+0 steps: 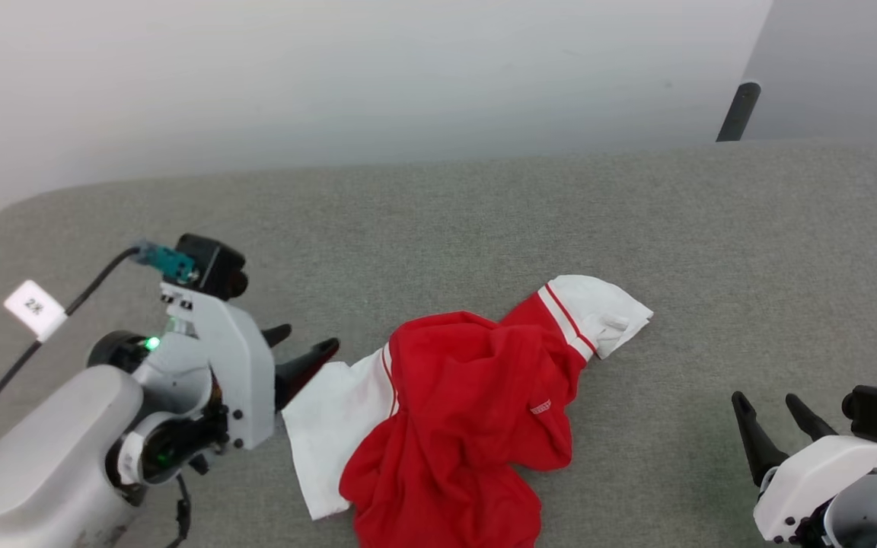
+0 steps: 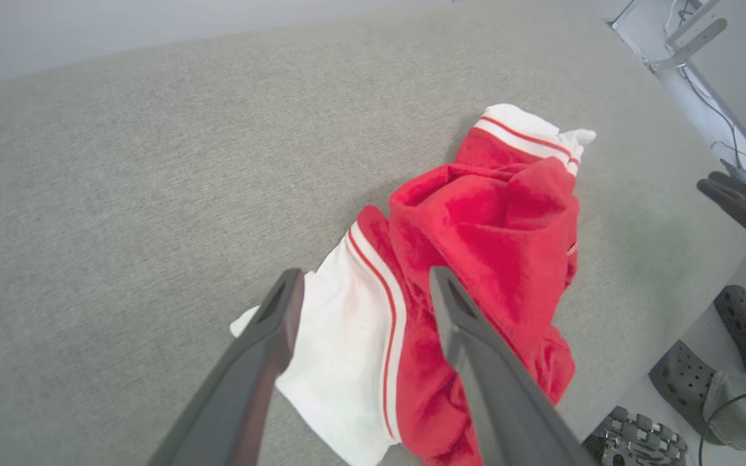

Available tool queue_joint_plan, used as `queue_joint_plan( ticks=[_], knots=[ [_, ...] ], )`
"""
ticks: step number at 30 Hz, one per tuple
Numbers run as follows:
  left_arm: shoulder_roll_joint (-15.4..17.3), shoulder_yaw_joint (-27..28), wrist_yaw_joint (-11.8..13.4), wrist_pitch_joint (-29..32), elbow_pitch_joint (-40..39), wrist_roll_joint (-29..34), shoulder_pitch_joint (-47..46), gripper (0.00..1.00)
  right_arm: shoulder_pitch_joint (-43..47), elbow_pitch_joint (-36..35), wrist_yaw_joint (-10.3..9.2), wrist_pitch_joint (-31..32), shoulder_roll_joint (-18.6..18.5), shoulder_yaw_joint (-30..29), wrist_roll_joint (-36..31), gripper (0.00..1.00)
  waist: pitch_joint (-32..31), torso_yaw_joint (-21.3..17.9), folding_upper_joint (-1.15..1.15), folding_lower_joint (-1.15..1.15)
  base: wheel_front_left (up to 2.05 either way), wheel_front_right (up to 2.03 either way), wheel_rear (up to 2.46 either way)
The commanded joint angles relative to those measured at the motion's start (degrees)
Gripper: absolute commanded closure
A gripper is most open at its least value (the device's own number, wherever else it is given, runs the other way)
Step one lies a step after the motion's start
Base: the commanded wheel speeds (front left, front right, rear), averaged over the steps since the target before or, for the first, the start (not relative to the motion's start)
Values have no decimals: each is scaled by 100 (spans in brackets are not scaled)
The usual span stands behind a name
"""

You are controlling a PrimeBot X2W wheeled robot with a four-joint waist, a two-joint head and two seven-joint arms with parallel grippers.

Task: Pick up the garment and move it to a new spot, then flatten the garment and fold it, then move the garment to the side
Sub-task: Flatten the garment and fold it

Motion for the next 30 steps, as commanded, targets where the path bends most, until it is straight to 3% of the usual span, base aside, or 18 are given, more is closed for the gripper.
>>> queue_joint_plan(
  ticks=[1, 12, 30],
  knots=[
    [-10, -18, -70, -51, 74, 69, -40, 0, 43, -48, -2, 11, -26, 16, 0, 0, -1, 14, 0, 0, 0, 0, 0],
    [-165, -138, -468, -282, 1209, 204, -130, 0, -76, -280, -2, 102, -68, 53, 41, 0, 489, -161, 0, 0, 0, 0, 0],
    [-604, -326, -821, -193, 2962, 172, -433, 0, -300, -350, -2, 69, -53, 85, 14, 0, 981, -277, 0, 0, 0, 0, 0]
  ],
)
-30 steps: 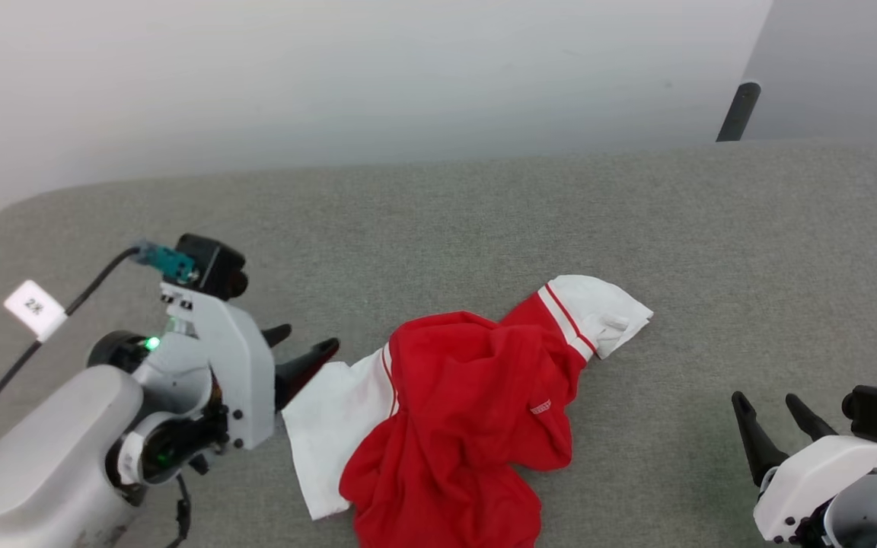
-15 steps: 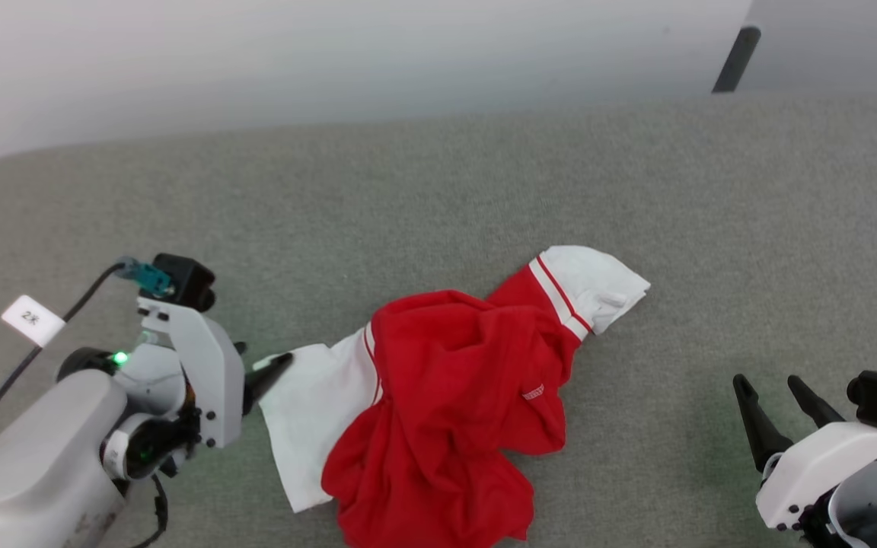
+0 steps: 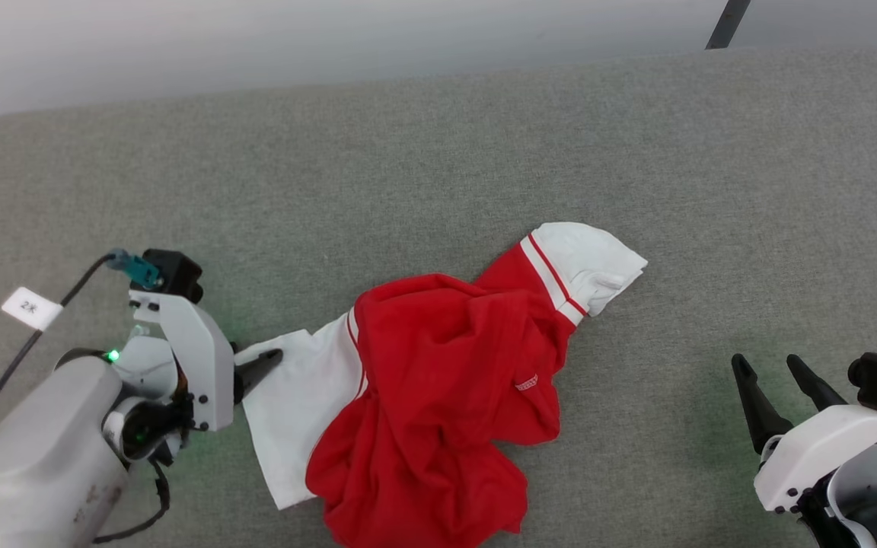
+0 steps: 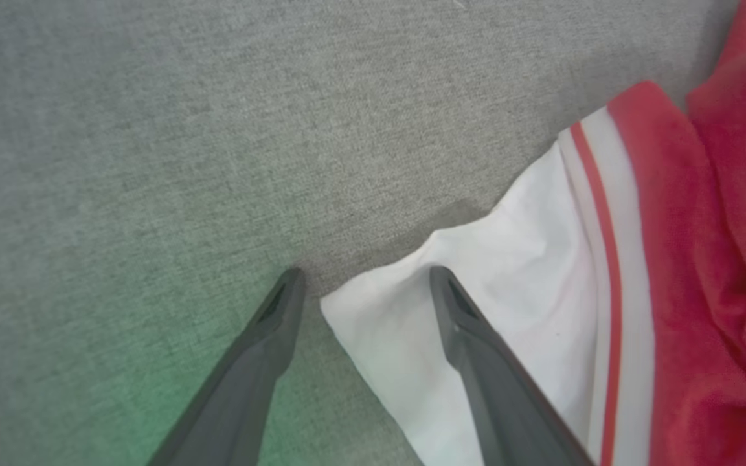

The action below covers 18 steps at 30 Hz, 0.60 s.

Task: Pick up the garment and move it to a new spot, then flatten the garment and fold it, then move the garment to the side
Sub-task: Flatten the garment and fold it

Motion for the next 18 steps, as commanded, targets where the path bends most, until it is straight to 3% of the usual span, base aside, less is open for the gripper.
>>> queue_joint_plan(
  ticks=[1, 4, 5, 6, 7, 8, 10, 18],
  knots=[
    [-34, -79, -1, 80, 188, 17, 61, 0, -63, -22, -2, 3, 12, 9, -36, 0, 16, -1, 0, 0, 0, 0, 0],
    [-104, -119, -8, 270, 466, -87, 90, 0, -91, -31, -2, 6, 17, 8, -47, 0, 36, 1, 0, 0, 0, 0, 0],
    [-147, -118, -11, 360, 543, -164, 110, 17, -92, -33, -2, 10, 17, 4, -49, 0, 39, 5, 0, 0, 0, 0, 0],
    [-187, -133, -18, 483, 609, -225, 145, 59, -90, -35, -2, 10, 15, -3, -51, 0, 38, 10, 0, 0, 0, 0, 0],
    [-222, -173, -30, 613, 651, -264, 185, 85, -83, -37, -2, 19, 12, -9, -52, 0, 36, 17, 0, 0, 0, 0, 0],
    [-260, -205, -37, 746, 695, -333, 222, 100, -79, -35, -2, 31, 4, -15, -55, 0, 31, 26, 0, 0, 0, 0, 0],
    [-310, -265, -33, 992, 733, -403, 267, 100, -90, -42, -2, 56, 0, -16, -50, 0, 17, 46, 0, 0, 0, 0, 0],
    [-241, -167, 27, 1030, 622, -421, -39, 100, -316, -196, -2, 324, -80, 68, 167, 0, -48, 153, 0, 0, 0, 0, 0]
  ],
)
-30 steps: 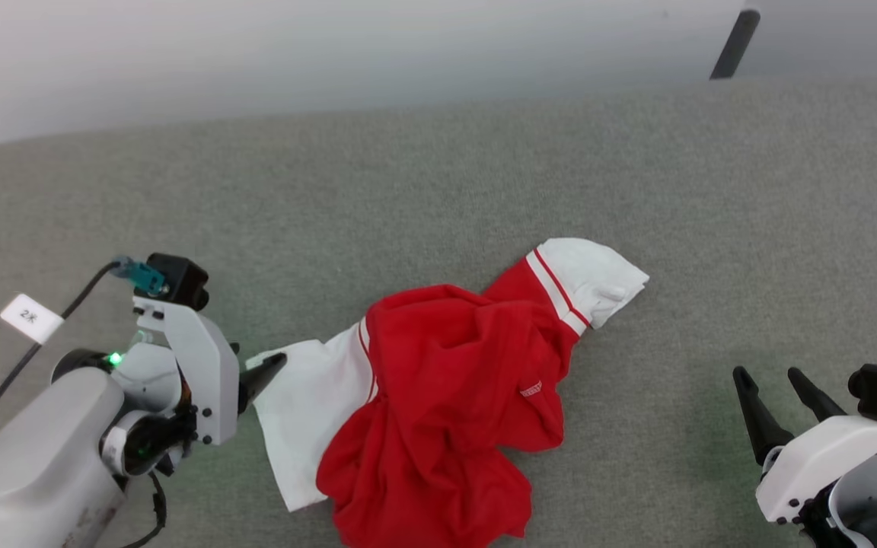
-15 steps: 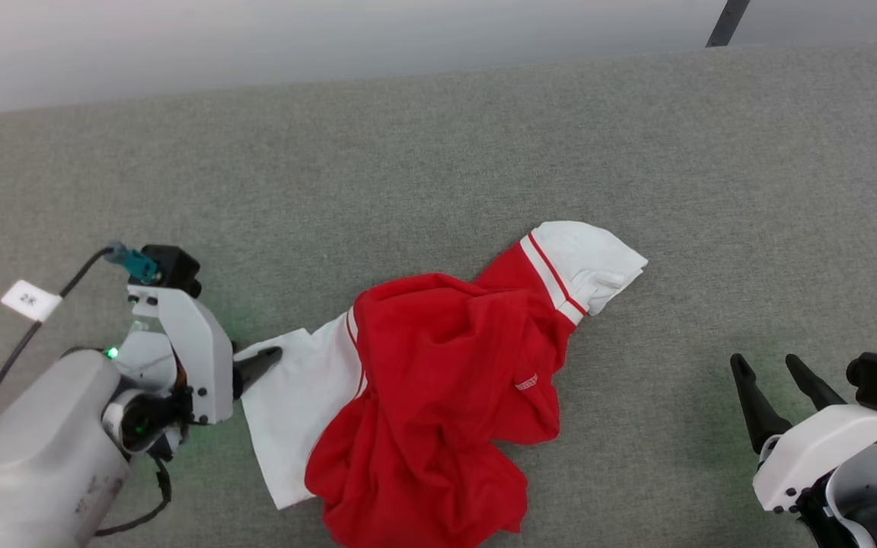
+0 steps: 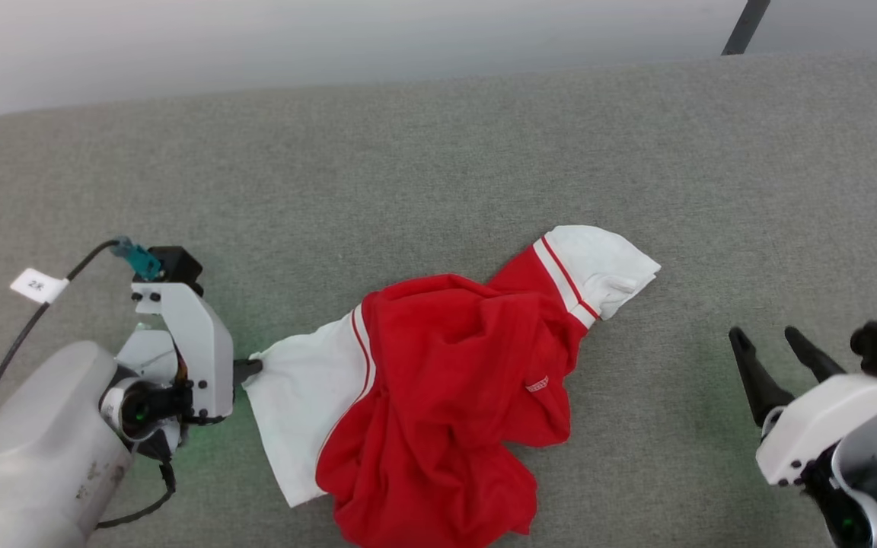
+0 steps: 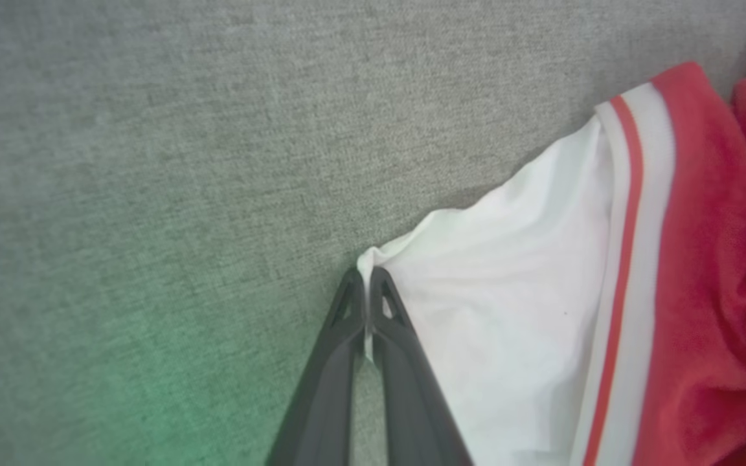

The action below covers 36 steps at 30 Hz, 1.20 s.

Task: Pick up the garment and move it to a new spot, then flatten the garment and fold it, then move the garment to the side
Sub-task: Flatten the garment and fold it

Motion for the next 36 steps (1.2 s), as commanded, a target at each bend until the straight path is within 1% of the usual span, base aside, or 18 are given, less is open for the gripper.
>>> queue_joint_plan(
  ticks=[1, 5, 11, 16, 20, 23, 29, 36],
  knots=[
    [-19, -127, 43, 121, 50, 5, 190, 100, -127, -72, -2, 97, -46, 23, 106, 0, -24, 32, 0, 0, 0, 0, 0],
    [52, -103, 74, 183, -52, 4, 92, 100, -376, -180, -2, 545, -168, 156, 242, 0, -32, 78, 0, 0, 0, 0, 0],
    [61, -100, 117, 107, -202, 77, 12, 100, -940, -181, -2, 1571, -443, 422, 585, 0, -26, 181, 0, 0, 0, 0, 0],
    [-72, -127, 110, 67, -254, 115, -58, 100, -1463, 91, -2, 2220, -726, 602, 674, 0, -3, 344, 0, 0, 0, 0, 0],
    [-173, -165, 74, 38, -254, 140, -120, 100, -1785, 467, -2, 2613, -852, 709, 798, 0, 58, 491, 0, 0, 0, 0, 0],
    [-250, -184, 51, 27, -219, 155, -181, 100, -1998, 652, -2, 2643, -968, 831, 764, 0, 118, 598, 0, 0, 0, 0, 0],
    [-398, -152, 71, -206, -81, 203, -272, 100, -2165, 903, -2, 2568, -1001, 1037, 859, 0, 166, 725, 0, 0, 0, 0, 0],
    [-508, -202, 4, -113, 14, 152, -347, 100, -2276, 1121, -2, 2593, -1075, 1063, 852, 0, 207, 809, 0, 0, 0, 0, 0]
  ],
)
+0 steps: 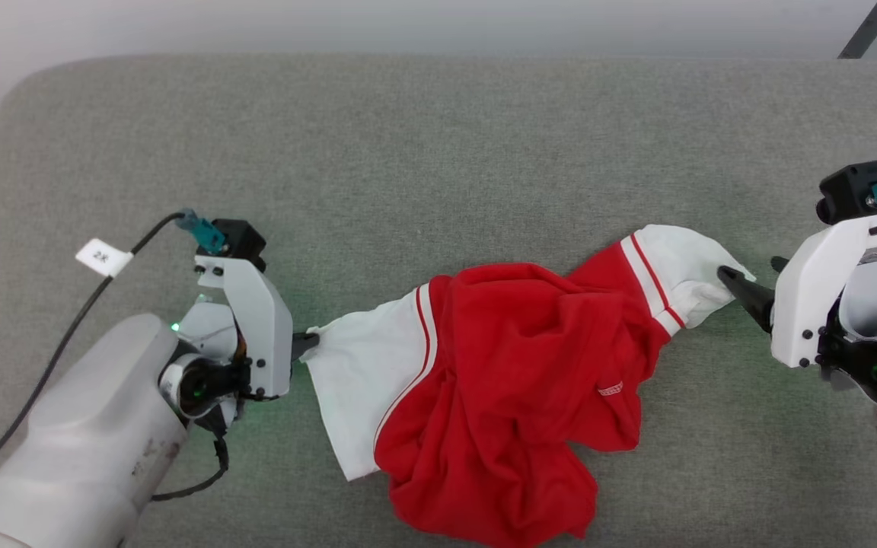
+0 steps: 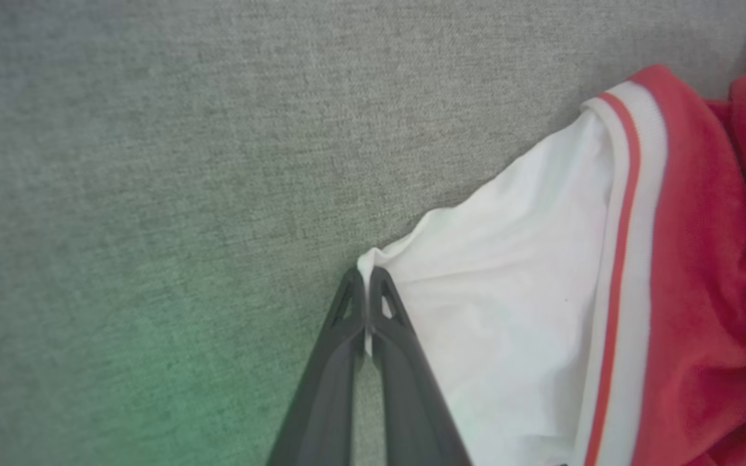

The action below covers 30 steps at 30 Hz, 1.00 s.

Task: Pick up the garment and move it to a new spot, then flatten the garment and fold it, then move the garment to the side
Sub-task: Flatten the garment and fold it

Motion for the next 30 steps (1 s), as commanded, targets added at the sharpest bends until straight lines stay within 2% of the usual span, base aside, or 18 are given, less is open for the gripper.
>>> queue_joint_plan(
  ticks=[1, 10, 15, 16, 17, 23, 30],
  knots=[
    [-7, -55, -21, 51, 47, -4, 23, 100, -82, 47, -2, 27, -25, -21, -36, 0, 37, 29, 0, 0, 0, 0, 0],
    [-108, -109, -113, -9, 156, 38, -132, 100, -395, 833, -1, 244, 107, -215, -134, 0, 252, 124, 0, 0, 0, 0, 0],
    [-134, -123, -141, -52, 262, 56, -219, 100, -520, 1297, -1, 423, 215, -68, -74, 0, 327, 166, 0, 0, 0, 0, 0],
    [-139, -125, -137, -63, 284, 53, -237, 100, -527, 1390, -1, 457, 219, -20, -67, 65, 338, 173, 0, 0, 0, 0, 0],
    [-144, -127, -135, -71, 305, 51, -246, 100, -552, 1482, -1, 464, 217, 45, -50, 100, 348, 180, 0, 0, 0, 0, 0],
    [-125, -141, -172, -88, 496, 32, -316, 100, -793, 1932, -2, 623, 175, 105, 66, 100, 298, 182, 0, 0, 0, 0, 0],
    [-48, -130, -202, -35, 540, 71, -633, 100, -1403, 1884, -3, 599, 72, 45, 372, 100, -50, 154, 0, 0, 0, 0, 0]
  ],
)
